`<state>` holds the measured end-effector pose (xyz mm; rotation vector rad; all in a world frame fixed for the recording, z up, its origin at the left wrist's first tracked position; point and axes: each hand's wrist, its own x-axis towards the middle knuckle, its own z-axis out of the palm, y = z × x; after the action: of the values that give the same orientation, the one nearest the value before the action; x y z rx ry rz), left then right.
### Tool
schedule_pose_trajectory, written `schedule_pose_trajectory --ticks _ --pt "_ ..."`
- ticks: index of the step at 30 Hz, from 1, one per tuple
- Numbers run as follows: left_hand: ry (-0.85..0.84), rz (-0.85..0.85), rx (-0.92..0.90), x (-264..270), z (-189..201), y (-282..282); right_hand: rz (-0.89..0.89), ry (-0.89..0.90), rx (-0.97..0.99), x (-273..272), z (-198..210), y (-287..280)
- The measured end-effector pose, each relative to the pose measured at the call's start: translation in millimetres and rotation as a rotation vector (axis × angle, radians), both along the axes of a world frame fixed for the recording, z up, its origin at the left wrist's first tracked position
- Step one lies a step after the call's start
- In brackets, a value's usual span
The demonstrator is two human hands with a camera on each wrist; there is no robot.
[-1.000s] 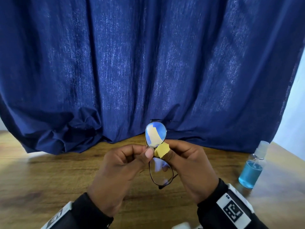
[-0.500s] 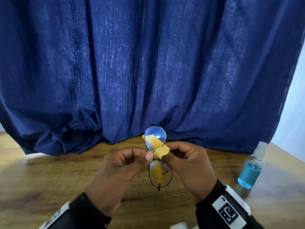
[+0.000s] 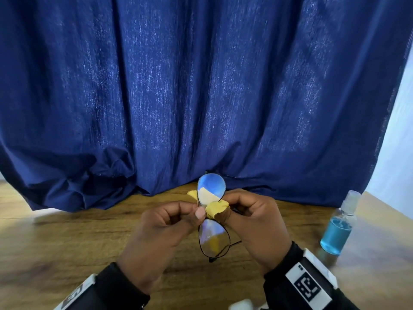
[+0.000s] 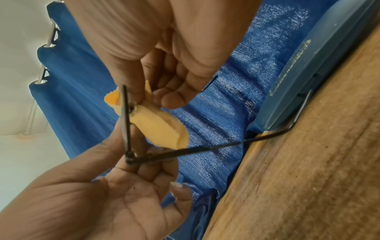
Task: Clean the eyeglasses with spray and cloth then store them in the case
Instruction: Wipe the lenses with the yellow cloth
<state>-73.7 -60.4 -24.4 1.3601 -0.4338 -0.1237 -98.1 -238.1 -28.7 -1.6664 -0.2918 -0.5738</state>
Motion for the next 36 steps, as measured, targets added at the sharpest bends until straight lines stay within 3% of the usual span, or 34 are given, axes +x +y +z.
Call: schedule_pose_trajectory --ticks 12,21,25,29,36 --pt "0.12 -0.124 -0.022 -0.9 0.5 4.0 -0.043 -0.203 -0.189 2.6 -2.4 -3.6" --pt "0.128 -0.167 -0.011 -1.2 1.5 5.9 -0.043 -0.172 -0.187 0.9 -0.8 -0.1" --pt "0.112 -0.103 -0.066 0.6 3.1 5.2 -0.029 -0.103 -0.179 0.4 4.0 -3.4" --pt "-0.03 0.054 -0.029 4.8 3.5 9.7 -0.045 0.009 -0.088 -2.8 12.8 -11.0" --pt "-0.112 0.128 0.019 3.4 -1.8 6.4 -0.085 0.058 -0.212 -6.0 10.1 -2.6"
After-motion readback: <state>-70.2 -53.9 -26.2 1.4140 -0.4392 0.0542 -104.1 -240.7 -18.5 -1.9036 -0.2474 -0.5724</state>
